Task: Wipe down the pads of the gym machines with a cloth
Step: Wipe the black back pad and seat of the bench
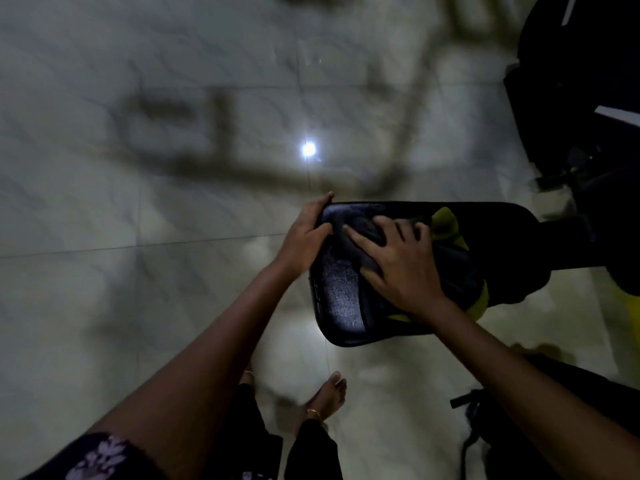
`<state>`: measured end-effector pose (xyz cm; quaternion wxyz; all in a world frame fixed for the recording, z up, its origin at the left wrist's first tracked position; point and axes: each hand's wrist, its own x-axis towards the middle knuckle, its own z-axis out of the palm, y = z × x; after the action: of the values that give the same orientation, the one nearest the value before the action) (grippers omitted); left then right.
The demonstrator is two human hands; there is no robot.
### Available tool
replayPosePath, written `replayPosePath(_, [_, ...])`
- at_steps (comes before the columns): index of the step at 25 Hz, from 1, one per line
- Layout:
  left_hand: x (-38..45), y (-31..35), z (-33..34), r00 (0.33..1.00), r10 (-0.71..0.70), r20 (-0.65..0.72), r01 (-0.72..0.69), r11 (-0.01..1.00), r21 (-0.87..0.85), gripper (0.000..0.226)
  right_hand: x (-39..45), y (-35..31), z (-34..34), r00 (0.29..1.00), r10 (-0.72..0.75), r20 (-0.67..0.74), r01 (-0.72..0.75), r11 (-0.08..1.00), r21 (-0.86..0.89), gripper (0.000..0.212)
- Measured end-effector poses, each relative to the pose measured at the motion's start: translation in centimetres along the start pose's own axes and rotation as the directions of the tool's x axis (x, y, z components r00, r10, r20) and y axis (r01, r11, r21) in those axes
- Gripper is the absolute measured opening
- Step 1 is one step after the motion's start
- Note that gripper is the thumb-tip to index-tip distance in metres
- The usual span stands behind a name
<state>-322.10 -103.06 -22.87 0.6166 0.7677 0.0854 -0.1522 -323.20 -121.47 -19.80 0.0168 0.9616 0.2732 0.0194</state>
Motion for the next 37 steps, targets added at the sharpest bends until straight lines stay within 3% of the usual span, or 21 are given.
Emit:
replayPosePath(1, [0.3, -0.1, -0.2, 0.999, -0.033, 0.026, 0.034, 0.998, -0.054, 0.067, 0.1, 0.9, -0.2, 0.996, -0.085, 0.008, 0.085, 0.996, 0.011, 0.060])
replayPosePath(2, [0.3, -0.2, -0.4, 0.998, -0.051, 0.049, 0.055, 0.995, -0.088, 0.066, 0.9, 2.1, -0.2, 0.997, -0.076, 0.018, 0.076, 0.997, 0.012, 0.061])
replayPosePath(4, [-0.1, -0.1, -0.7, 0.994, -0.070, 0.087, 0.082, 0.985, -0.151, 0.056, 3.1, 3.0, -0.1, 0.976, 0.217, 0.021, -0.217, 0.976, 0.015, 0.060])
replayPosePath(6, [-0.3, 0.4, -0.9, 0.988, -0.114, 0.101, 0.137, 0.954, -0.268, 0.037, 4.1, 1.2, -0.1, 0.888, 0.459, 0.020, -0.460, 0.888, 0.006, 0.057])
replayPosePath(8, [0.3, 1.1, -1.8, 0.976, -0.183, 0.120, 0.212, 0.925, -0.314, 0.051, 3.4, -2.1, 0.1, 0.907, 0.421, -0.006, -0.421, 0.907, -0.018, 0.058])
replayPosePath(10, [1.3, 1.4, -3.2, 0.951, -0.235, 0.201, 0.286, 0.915, -0.284, 0.066, 1.9, -4.9, -0.3, 0.962, 0.272, 0.016, -0.271, 0.962, -0.041, 0.061])
replayPosePath(12, [2.0, 1.9, -4.0, 0.927, -0.258, 0.271, 0.319, 0.923, -0.214, 0.064, 0.2, -6.1, -0.8, 0.988, 0.146, 0.043, -0.144, 0.989, -0.037, 0.060])
replayPosePath(17, [2.5, 1.8, -2.4, 0.979, -0.155, 0.130, 0.147, 0.987, 0.071, 0.018, -5.4, -5.6, -1.9, 0.969, -0.234, 0.074, 0.234, 0.972, 0.015, 0.056])
replayPosePath(19, [2.5, 1.8, -1.6, 0.994, -0.092, 0.056, 0.080, 0.978, 0.191, 0.019, -6.2, -3.1, -1.7, 0.968, -0.237, 0.077, 0.237, 0.971, 0.015, 0.057])
replayPosePath(20, [2.5, 1.9, -1.3, 0.998, -0.060, 0.032, 0.050, 0.969, 0.244, 0.020, -6.3, -1.4, -1.4, 0.988, -0.140, 0.070, 0.139, 0.990, 0.014, 0.058])
replayPosePath(22, [2.3, 2.1, -0.8, 1.000, -0.009, 0.027, -0.001, 0.933, 0.360, 0.020, -5.7, 2.0, -1.0, 0.968, 0.244, 0.066, -0.248, 0.967, 0.053, 0.059])
replayPosePath(24, [2.3, 2.5, -0.2, 0.999, 0.043, 0.010, -0.042, 0.863, 0.504, 0.022, -4.9, 2.4, -0.8, 0.810, 0.587, 0.004, -0.586, 0.807, 0.070, 0.057])
replayPosePath(25, [2.3, 2.8, 0.2, 0.994, 0.112, -0.003, -0.091, 0.822, 0.562, 0.025, -4.5, 1.4, -0.6, 0.761, 0.649, -0.020, -0.647, 0.761, 0.045, 0.058])
replayPosePath(26, [2.1, 3.1, 0.8, 0.979, 0.204, 0.004, -0.167, 0.788, 0.593, 0.029, -4.2, 0.2, -0.5, 0.775, 0.631, -0.040, -0.630, 0.776, 0.026, 0.058])
replayPosePath(28, [1.7, 3.8, 2.9, 0.933, 0.354, 0.073, -0.323, 0.725, 0.609, 0.038, -4.7, -0.9, -0.2, 0.920, 0.392, -0.007, -0.392, 0.920, 0.014, 0.061])
replayPosePath(30, [1.7, 3.9, 4.7, 0.917, 0.374, 0.139, -0.366, 0.649, 0.666, 0.045, -5.7, 2.9, -0.2, 0.978, 0.207, 0.029, -0.207, 0.978, 0.001, 0.061])
replayPosePath(32, [1.6, 3.5, 5.7, 0.923, 0.347, 0.168, -0.344, 0.543, 0.766, 0.051, -6.6, 7.9, -0.6, 0.911, 0.412, 0.029, -0.412, 0.911, -0.013, 0.059])
replayPosePath(34, [1.8, 2.9, 5.6, 0.926, 0.334, 0.175, -0.324, 0.470, 0.821, 0.055, -6.9, 10.6, -1.4, 0.649, 0.753, 0.109, -0.759, 0.651, 0.026, 0.053])
replayPosePath(35, [2.1, 3.0, 5.9, 0.926, 0.329, 0.186, -0.325, 0.441, 0.837, 0.057, -6.8, 10.9, -1.3, 0.518, 0.846, 0.125, -0.854, 0.519, 0.024, 0.053])
replayPosePath(36, [1.9, 2.8, 5.4, 0.926, 0.332, 0.179, -0.318, 0.430, 0.845, 0.057, -6.0, 9.6, -1.2, 0.489, 0.868, 0.092, -0.871, 0.491, 0.001, 0.053])
replayPosePath(37, [1.9, 2.8, 5.3, 0.925, 0.335, 0.181, -0.318, 0.417, 0.851, 0.058, -5.1, 7.9, -1.0, 0.536, 0.843, 0.040, -0.844, 0.536, 0.002, 0.053])
